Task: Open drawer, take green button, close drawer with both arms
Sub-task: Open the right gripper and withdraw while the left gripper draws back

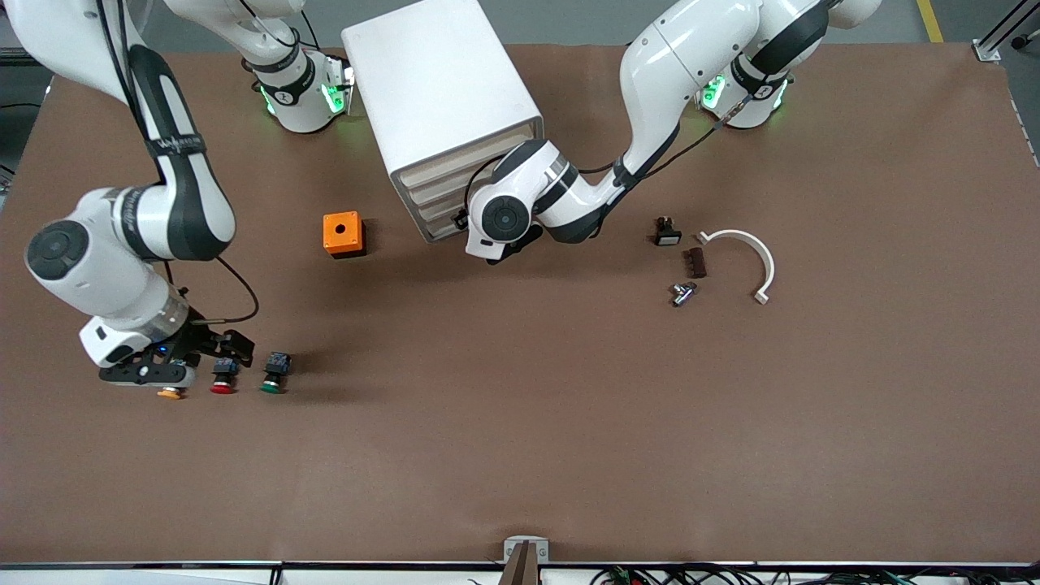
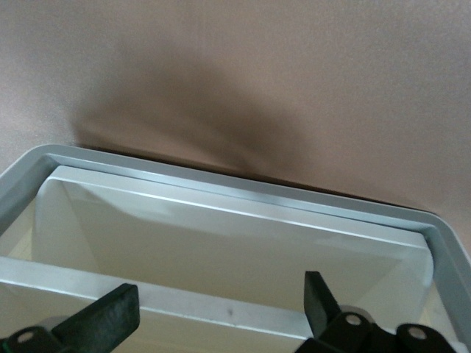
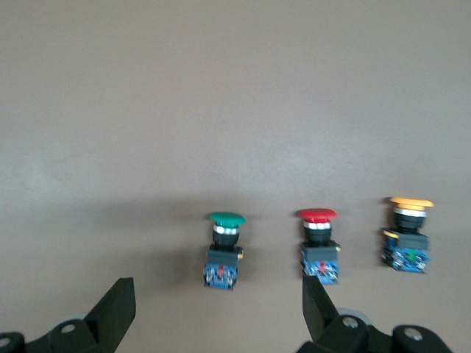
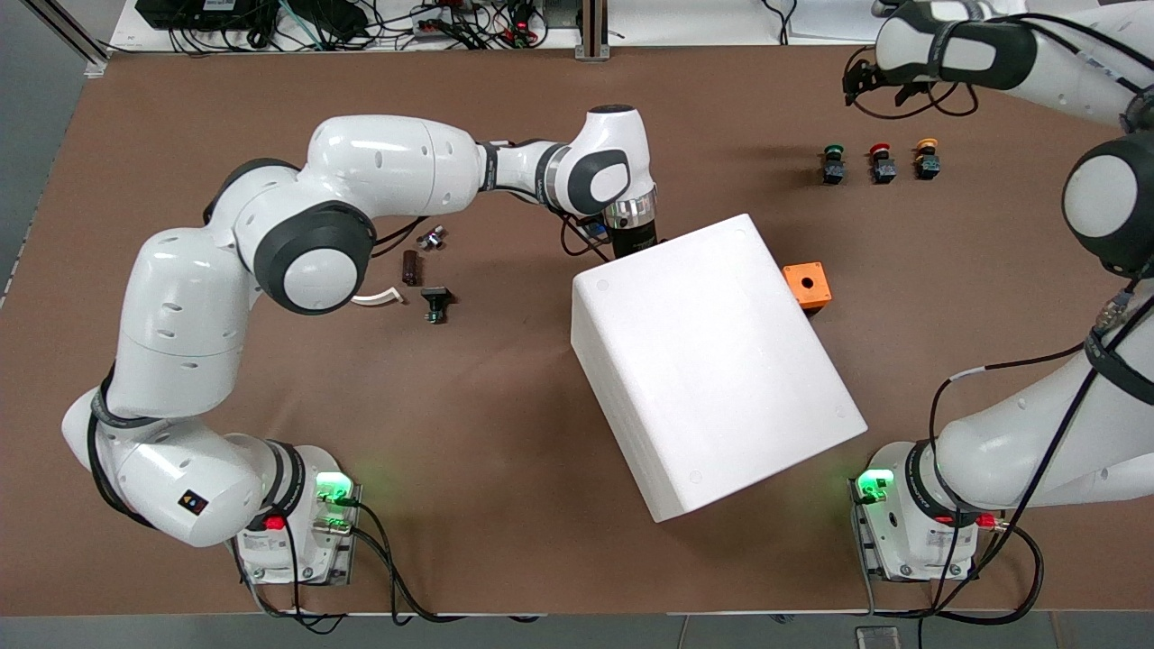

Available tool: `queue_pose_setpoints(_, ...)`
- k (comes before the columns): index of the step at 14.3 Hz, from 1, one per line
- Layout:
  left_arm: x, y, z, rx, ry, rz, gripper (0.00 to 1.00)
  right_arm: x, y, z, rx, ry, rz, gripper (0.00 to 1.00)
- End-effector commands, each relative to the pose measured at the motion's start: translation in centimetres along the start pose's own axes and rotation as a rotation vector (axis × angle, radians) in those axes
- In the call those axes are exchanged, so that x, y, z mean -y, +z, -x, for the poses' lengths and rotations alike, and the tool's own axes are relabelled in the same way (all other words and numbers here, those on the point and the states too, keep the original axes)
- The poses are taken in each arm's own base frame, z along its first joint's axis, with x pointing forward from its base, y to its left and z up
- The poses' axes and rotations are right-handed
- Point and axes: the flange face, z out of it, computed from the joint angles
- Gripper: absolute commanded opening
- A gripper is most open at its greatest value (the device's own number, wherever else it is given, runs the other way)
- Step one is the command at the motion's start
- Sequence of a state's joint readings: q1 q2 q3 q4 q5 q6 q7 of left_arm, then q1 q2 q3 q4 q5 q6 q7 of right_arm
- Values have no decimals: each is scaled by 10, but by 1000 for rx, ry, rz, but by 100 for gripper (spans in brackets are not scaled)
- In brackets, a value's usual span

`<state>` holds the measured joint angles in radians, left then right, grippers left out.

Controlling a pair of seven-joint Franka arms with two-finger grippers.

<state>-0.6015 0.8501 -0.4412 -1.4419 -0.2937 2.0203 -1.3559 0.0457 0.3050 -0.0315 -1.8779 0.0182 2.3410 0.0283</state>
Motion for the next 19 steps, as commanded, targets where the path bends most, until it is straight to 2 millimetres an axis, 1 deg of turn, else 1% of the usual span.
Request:
queue_pose_setpoints(1,2,-6,0,6,16,13,100,-3,-51,1,16,-10,-19,100)
queue_pose_setpoints(2,2,-14,-2,-16,24,20,100,-2,-67,4,40,-12,-20,100)
queue_pose_setpoints(3,3,-29,-8,-44,23,37,100,-2,-82,5,44,-9,-21,100)
queue_pose_setpoints(5,4,-51,-19,-69,10,65,100,-1,-115,10,44,-10,-24,100)
queue_pose_setpoints(7,8,-83,-30,-121,8,99,100,-2,-145,14,56,-9,-24,100)
queue_pose_setpoints(9,20,-127,-51,-169,-5,136,100,-2,-174,16,74,-9,-25,100)
queue_pose_setpoints(11,36,-185,-80,-206,-41,186,100,-5,-198,19,94,4,-18,100)
queue_pose_setpoints(12,46,-218,-92,-256,-47,215,100,-4,-209,22,104,12,-17,100)
queue_pose_setpoints(14,73,-277,-104,-350,-10,257,100,-4,-229,30,113,32,-15,100)
queue_pose_setpoints(16,107,-325,-118,-385,43,258,100,-4,-249,39,98,31,-15,100)
queue_pose_setpoints(17,128,-348,-126,-401,81,249,100,-4,-257,42,92,31,-16,100)
queue_pose_setpoints(18,144,-361,-130,-403,118,219,100,-6,-266,47,81,34,-17,100)
queue_pose_setpoints(19,162,-375,-129,-403,162,181,100,-6,-271,50,75,32,-17,100)
